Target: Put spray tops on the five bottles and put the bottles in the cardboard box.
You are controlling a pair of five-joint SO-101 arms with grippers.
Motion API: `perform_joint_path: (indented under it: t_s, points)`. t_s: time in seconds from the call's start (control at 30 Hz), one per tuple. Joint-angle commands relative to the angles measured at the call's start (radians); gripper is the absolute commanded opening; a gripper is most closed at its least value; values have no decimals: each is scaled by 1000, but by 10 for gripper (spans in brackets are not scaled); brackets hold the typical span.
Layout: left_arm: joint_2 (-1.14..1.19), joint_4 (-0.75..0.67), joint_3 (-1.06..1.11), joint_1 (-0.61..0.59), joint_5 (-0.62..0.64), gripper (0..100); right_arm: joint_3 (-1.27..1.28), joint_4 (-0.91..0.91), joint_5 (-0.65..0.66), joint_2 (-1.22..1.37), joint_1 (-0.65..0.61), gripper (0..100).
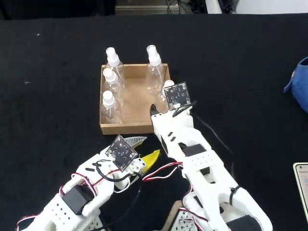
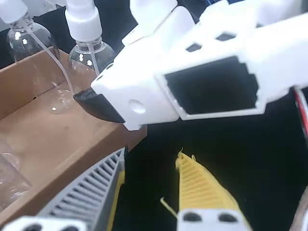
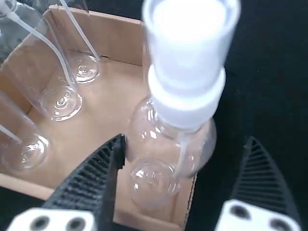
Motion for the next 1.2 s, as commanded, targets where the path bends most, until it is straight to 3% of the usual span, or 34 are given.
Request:
perform_joint_path:
  t_s: [0.0, 0.3, 0.5, 1.03, 1.17]
  points:
    - [-14, -8, 22, -2, 2, 29, -58, -17, -6, 1, -18, 329]
    - [-14, -8, 22, -2, 2, 29, -59, -17, 3, 1, -18, 347]
    - [-14, -8, 22, -2, 0, 30, -59, -17, -2, 1, -34, 526]
    - [-14, -8, 22, -2, 0, 30, -59, -15, 2, -36, -54, 531]
    - [-14, -8, 22, -2, 0, 30, -47, 72, 2, -147, -54, 531]
